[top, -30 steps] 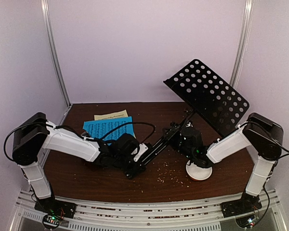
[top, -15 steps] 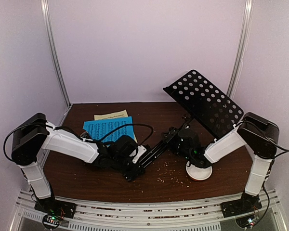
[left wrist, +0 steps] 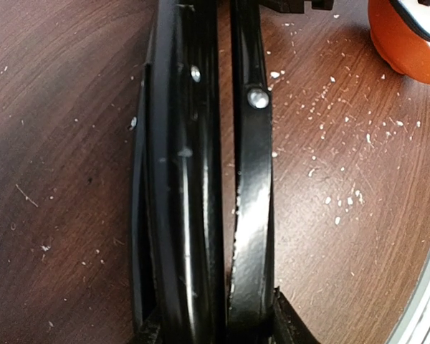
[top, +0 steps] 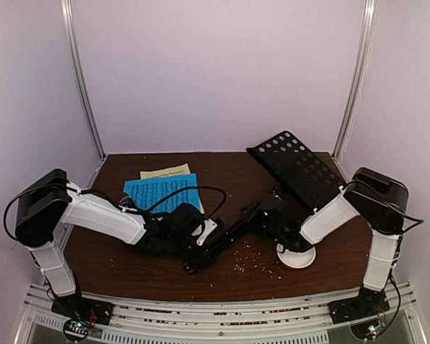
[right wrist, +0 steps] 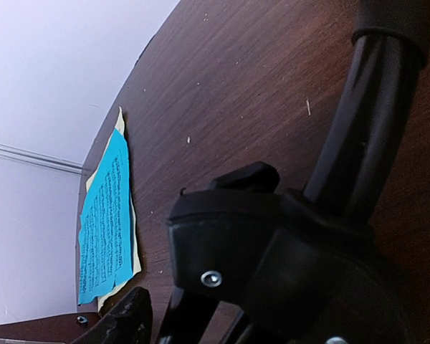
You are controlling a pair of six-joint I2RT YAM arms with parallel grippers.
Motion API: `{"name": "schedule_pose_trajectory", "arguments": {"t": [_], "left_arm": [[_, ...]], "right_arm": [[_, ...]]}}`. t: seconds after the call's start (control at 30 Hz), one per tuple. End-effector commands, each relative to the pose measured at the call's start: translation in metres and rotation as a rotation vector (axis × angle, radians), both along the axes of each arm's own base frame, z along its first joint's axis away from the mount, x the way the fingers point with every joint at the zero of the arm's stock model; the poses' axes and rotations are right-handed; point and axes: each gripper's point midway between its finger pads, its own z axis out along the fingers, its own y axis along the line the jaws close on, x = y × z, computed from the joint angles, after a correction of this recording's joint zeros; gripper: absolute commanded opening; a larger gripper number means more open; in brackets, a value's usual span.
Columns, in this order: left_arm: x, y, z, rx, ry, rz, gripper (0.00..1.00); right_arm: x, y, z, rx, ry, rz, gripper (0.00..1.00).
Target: Pack up the instrument practice props
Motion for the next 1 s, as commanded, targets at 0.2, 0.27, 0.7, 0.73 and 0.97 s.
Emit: {"name": "schedule_pose_trajectory", "arguments": {"t": [0.2, 0.27, 0.7, 0.73, 0.97], "left_arm": [[0.022, -0.02, 0.043, -0.099, -0.145, 0.013, 0.0], [0.024, -0.02, 0.045, -0.091, -0.145, 0.03, 0.0], [0.026, -0.018, 0.05, -0.08, -0.118, 0.064, 0.0], [0.025, -0.017, 0.049, -0.077, -0.116, 0.061, 0.0], [0.021, -0.01, 0.041, -0.032, -0.109, 0.041, 0.0]], "right_arm": [[-0.001, -0.025, -0.009, -0.294, -0.052, 0.048, 0.85], [0.0, -0.025, -0.005, -0.296, -0.057, 0.051, 0.92], [0.0, -0.052, 0.038, -0.354, -0.09, -0.038, 0.96], [-0.001, -0.057, 0.045, -0.363, -0.101, -0.053, 0.97], [-0.011, -0.097, 0.097, -0.409, -0.22, -0.164, 1.0]]}}
